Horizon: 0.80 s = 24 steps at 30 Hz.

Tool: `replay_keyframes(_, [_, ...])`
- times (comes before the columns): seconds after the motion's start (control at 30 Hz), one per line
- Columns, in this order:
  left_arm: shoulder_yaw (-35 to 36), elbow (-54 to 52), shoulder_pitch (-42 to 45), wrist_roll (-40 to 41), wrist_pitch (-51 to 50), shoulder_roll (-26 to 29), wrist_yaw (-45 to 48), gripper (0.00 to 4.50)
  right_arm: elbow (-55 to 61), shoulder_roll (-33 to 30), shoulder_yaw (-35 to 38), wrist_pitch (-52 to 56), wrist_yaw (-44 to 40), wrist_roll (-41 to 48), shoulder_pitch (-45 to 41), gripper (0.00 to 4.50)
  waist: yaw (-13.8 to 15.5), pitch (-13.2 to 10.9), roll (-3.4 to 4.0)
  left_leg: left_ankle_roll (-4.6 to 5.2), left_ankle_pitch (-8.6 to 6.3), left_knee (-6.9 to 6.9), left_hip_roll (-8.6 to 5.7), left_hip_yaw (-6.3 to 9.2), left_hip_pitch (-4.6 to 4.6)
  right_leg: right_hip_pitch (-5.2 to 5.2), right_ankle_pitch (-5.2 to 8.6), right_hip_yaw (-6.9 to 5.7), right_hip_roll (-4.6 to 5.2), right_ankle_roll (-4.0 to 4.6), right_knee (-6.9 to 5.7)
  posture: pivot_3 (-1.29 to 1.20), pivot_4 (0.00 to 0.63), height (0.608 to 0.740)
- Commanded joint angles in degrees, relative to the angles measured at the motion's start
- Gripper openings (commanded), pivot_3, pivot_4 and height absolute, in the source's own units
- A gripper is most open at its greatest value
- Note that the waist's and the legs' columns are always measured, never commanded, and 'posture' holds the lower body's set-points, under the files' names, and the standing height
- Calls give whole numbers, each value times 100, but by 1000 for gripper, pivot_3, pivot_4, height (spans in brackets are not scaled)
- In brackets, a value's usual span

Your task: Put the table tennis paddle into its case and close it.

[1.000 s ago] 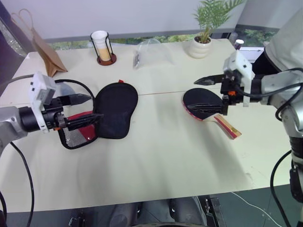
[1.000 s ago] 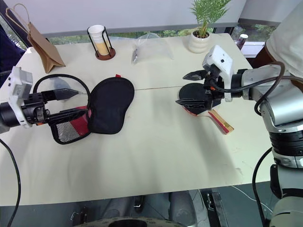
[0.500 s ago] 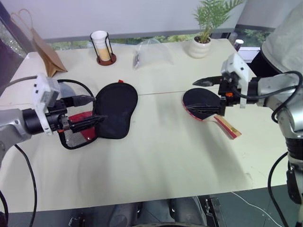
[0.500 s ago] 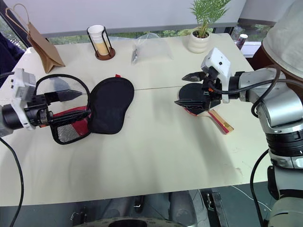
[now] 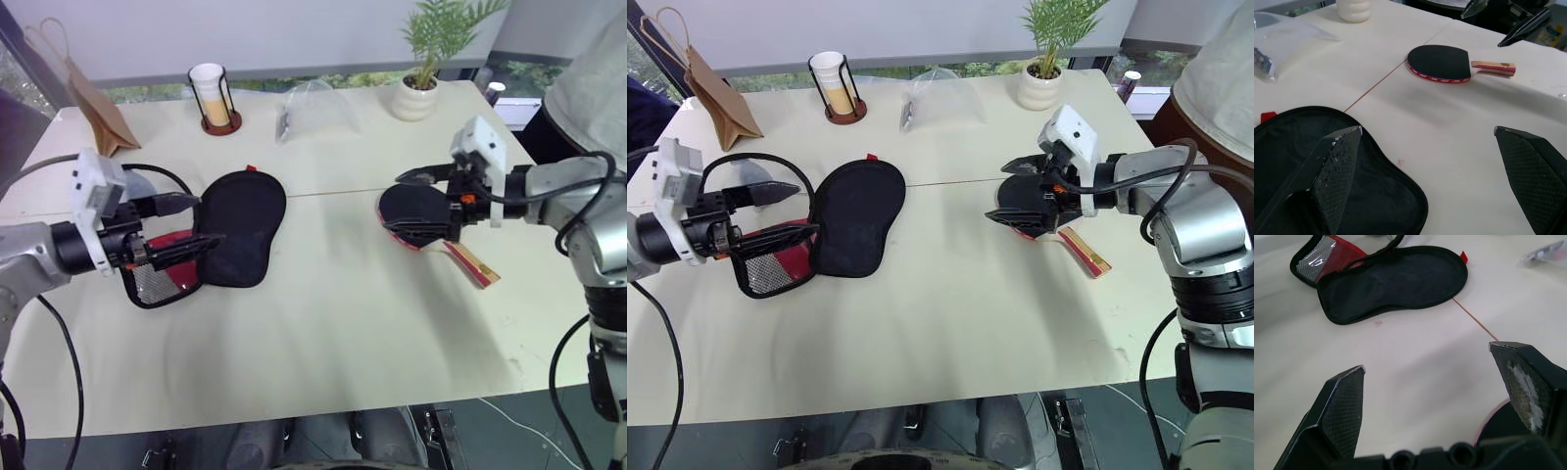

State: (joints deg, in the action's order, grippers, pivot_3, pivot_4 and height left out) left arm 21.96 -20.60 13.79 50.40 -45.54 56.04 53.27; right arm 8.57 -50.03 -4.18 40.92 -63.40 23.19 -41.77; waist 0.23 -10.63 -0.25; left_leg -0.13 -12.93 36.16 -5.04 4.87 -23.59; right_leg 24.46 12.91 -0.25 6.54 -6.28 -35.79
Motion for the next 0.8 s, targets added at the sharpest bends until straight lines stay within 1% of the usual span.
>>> replay_keyframes(0.03, [-20,129,140,-163,216,124,206,4500,6,134,-38,95,142,-24,-272,4437,-11,0,0,0,0,0,0,0,0,0,0,0,-1,0,0,0,150,740])
replay_keyframes(0.13, [-2,461,166,-485,462,267,405,4500,-13,573,-310,625,479,-13,-397,4437,-67,1,-2,0,0,-1,1,1,0,1,0,0,-2,0,-1,0,150,740])
replay_keyframes(0.2, [118,833,199,-698,648,401,506,4500,-54,1074,-554,1159,782,47,-552,4437,-112,2,-3,0,0,-3,2,4,1,3,0,0,-4,-1,-3,0,150,740])
replay_keyframes(0.27, [192,1165,244,-879,805,528,597,4500,-157,1567,-819,1422,1026,-16,-710,4437,-134,2,-3,-1,0,-6,4,4,3,8,-1,2,-6,0,-9,0,150,740])
replay_keyframes(0.3, [191,1266,279,-927,850,563,633,4500,-204,1708,-884,1481,1091,-46,-768,4437,-136,1,-3,-1,1,-7,4,4,3,12,-1,3,-7,-1,-13,0,150,740])
replay_keyframes(0.43, [267,1512,236,-1102,1018,664,779,4500,-967,2836,-1350,1641,1755,-341,-1061,4437,-128,2,-3,-2,1,-12,1,3,2,21,-11,4,-7,-16,-22,0,150,740])
replay_keyframes(0.53, [352,1456,233,-1072,958,623,754,4500,-1534,3536,-1429,1977,2171,-418,-1179,4437,-117,3,-6,-4,1,-12,0,5,2,21,-11,5,-8,-17,-23,0,150,740])
replay_keyframes(0.6, [360,1407,262,-1067,917,611,742,4500,-1837,3849,-1479,2095,2366,-506,-1240,4437,-107,5,-9,-5,2,-11,-1,8,2,21,-12,5,-8,-17,-25,0,150,740])
replay_keyframes(0.8, [503,1220,111,-1051,862,563,695,4500,-2711,4414,-1564,1697,2764,-890,-1362,4437,-138,7,-11,-8,3,-12,-5,10,3,23,-13,5,-7,-17,-30,0,150,740])
